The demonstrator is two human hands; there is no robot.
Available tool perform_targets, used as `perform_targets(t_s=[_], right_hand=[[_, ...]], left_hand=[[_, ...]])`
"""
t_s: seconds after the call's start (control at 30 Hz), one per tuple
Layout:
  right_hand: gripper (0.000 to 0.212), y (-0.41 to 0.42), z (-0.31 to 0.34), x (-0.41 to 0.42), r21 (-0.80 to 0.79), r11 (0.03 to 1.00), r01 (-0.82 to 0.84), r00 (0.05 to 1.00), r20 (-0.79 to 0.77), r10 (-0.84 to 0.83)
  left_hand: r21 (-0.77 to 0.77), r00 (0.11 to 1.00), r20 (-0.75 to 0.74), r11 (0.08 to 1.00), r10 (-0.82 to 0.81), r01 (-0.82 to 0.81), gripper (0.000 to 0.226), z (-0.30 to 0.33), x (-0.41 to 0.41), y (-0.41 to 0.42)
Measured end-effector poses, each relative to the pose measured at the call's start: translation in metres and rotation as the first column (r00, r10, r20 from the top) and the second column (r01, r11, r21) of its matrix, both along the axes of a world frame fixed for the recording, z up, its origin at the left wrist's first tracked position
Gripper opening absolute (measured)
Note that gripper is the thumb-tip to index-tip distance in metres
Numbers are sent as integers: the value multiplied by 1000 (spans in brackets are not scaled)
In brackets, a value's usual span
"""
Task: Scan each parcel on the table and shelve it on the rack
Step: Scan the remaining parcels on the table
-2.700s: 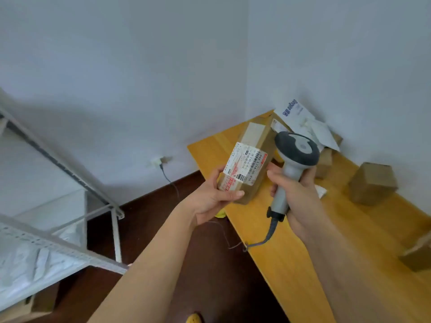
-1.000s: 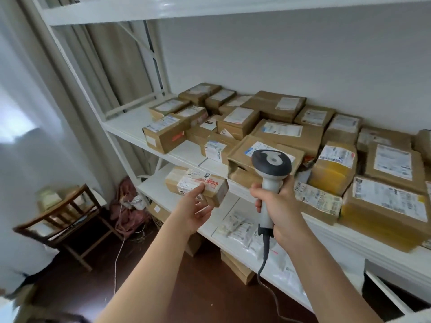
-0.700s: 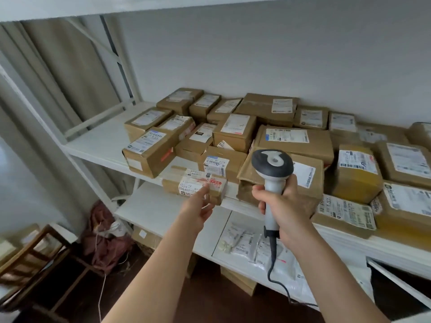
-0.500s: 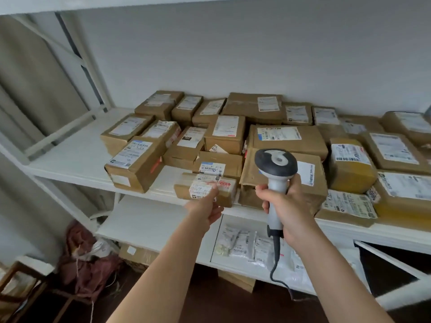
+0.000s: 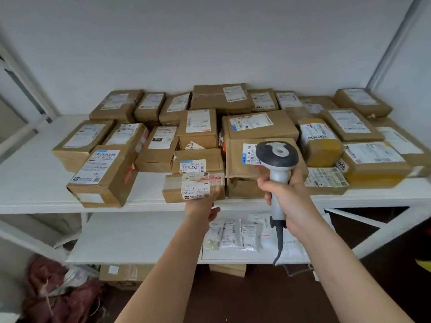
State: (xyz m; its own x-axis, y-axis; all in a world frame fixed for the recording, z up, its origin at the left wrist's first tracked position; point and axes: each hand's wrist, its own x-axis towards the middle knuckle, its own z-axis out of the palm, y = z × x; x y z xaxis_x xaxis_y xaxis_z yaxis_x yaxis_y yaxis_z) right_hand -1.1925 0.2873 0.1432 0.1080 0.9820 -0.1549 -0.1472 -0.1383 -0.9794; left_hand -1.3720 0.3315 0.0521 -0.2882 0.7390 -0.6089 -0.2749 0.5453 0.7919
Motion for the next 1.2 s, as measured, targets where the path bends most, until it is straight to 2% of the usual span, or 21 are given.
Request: perform_targets(t_s=[0.07,0.13,0.2,0.27,0.37,0.43,0.57,0.7,0.77,0.87,0.93,1.0,1.2], right_hand=[[50,-2,-1,4,2,1000,14,1000,-4,-14],[49,-4,-2,12,-13,999,31,1000,-3,-31],[47,-6,-3,24,-38,998,49,999,8,-49],[45,-11,-4,41,-50,996,78,997,20,-77],[50,-20,-5,80,-58,986,159,987,22,-158],[54,-29,-6,114,-63,971,231,973,34,-229],[52,-53,-3,197,-68,922,381,924,73,-376],[46,-81,-5,299,-24,855,518,854,57,-516],[43,-100,-4,357,-10,816,579,815,40,-578],[44,-140,-4,446,2,720,694,720,19,-694],[44,-174,-2,505,-4,639,769,639,16,-769],[43,-209,0,562,-10,537,843,538,1,-843],[44,-300,-10,681,-75,244,967,243,-29,-970]], left_hand=[[-36,998,17,997,-63,64,28,0,8,-5],[-99,961,13,956,-276,276,27,-1,19,-9],[-123,838,-1,831,-546,542,32,-2,34,-11],[-116,674,-31,673,-738,731,37,-1,57,-11],[-51,472,-14,472,-881,880,29,-1,109,-10],[12,405,30,405,-914,914,22,-1,151,-8],[76,382,76,388,-921,919,8,6,250,-8],[81,377,19,377,-926,923,5,19,366,-16],[74,450,39,452,-892,889,6,25,432,-22],[24,576,182,589,-797,808,2,25,538,-36],[-1,584,249,603,-773,798,13,23,608,-52],[-9,544,269,563,-795,827,14,24,673,-72],[-80,338,266,329,-903,941,10,11,838,-137]])
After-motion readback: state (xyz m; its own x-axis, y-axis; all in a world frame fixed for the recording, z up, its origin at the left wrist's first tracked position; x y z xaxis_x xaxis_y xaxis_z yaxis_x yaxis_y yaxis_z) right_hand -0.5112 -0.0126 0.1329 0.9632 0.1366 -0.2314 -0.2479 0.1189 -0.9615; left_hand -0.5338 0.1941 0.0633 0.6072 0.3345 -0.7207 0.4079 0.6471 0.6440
